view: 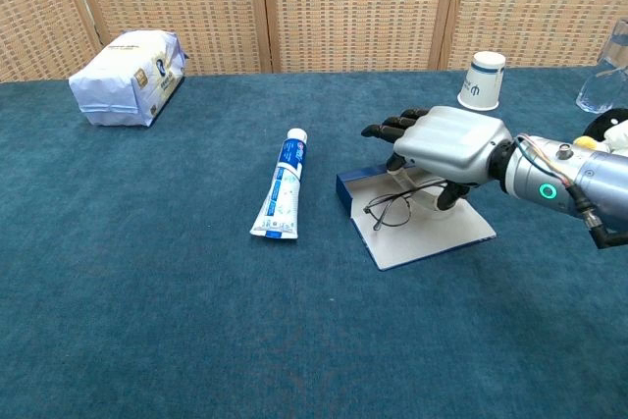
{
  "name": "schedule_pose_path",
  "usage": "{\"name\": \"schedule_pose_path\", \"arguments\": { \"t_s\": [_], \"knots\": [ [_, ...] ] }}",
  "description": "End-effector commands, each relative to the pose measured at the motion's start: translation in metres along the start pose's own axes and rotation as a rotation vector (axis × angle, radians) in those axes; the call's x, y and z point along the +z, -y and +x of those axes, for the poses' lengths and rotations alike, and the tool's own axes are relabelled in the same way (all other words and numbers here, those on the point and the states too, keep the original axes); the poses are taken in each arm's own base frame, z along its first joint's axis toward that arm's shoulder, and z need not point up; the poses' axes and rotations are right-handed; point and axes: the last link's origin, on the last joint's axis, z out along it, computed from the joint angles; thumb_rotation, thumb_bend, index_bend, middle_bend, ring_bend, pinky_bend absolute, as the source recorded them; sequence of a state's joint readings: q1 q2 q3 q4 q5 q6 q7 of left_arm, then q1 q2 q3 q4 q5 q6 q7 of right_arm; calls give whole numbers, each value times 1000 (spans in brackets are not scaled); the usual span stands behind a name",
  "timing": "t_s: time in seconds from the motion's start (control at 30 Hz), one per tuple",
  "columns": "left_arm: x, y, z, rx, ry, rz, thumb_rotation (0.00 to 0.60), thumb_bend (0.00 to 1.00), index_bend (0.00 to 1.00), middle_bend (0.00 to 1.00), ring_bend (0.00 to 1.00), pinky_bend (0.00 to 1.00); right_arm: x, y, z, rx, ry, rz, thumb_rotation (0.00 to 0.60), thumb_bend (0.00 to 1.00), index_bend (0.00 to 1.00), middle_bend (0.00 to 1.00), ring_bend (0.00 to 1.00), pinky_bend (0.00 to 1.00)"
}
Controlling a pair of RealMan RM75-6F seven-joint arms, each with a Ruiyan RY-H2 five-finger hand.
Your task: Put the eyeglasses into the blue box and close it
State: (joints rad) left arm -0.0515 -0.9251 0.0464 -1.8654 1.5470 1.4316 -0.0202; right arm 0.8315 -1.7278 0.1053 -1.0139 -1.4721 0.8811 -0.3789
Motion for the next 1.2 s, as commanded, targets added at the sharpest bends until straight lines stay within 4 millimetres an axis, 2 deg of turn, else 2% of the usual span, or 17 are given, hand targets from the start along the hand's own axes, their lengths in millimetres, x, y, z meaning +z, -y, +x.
{"name": "schedule_pose_path", "arguments": {
  "t_s": [0.03, 0.53, 0.73, 0.9, 1.2],
  "knots": [
    [0, 0, 0, -1, 0, 1, 600, 97, 0, 0, 0, 0, 3, 1, -2, -1, 8, -6, 600, 543, 602, 0, 0, 83],
    [5, 2, 0, -6, 10, 12, 600, 97, 0, 0, 0, 0, 20, 3, 1, 15, 10, -39, 600, 537, 602, 0, 0, 83],
    [5, 2, 0, -7, 13, 13, 600, 98, 0, 0, 0, 0, 19, 5, 1, 22, -2, -36, 600, 331, 515, 0, 0, 83],
    [5, 2, 1, -6, 12, 11, 600, 97, 0, 0, 0, 0, 17, 3, 2, 21, -22, -45, 600, 256, 498, 0, 0, 83],
    [3, 1, 0, -5, 13, 6, 600, 97, 0, 0, 0, 0, 10, 3, 5, 36, -66, -48, 600, 234, 482, 0, 0, 83]
  ]
}}
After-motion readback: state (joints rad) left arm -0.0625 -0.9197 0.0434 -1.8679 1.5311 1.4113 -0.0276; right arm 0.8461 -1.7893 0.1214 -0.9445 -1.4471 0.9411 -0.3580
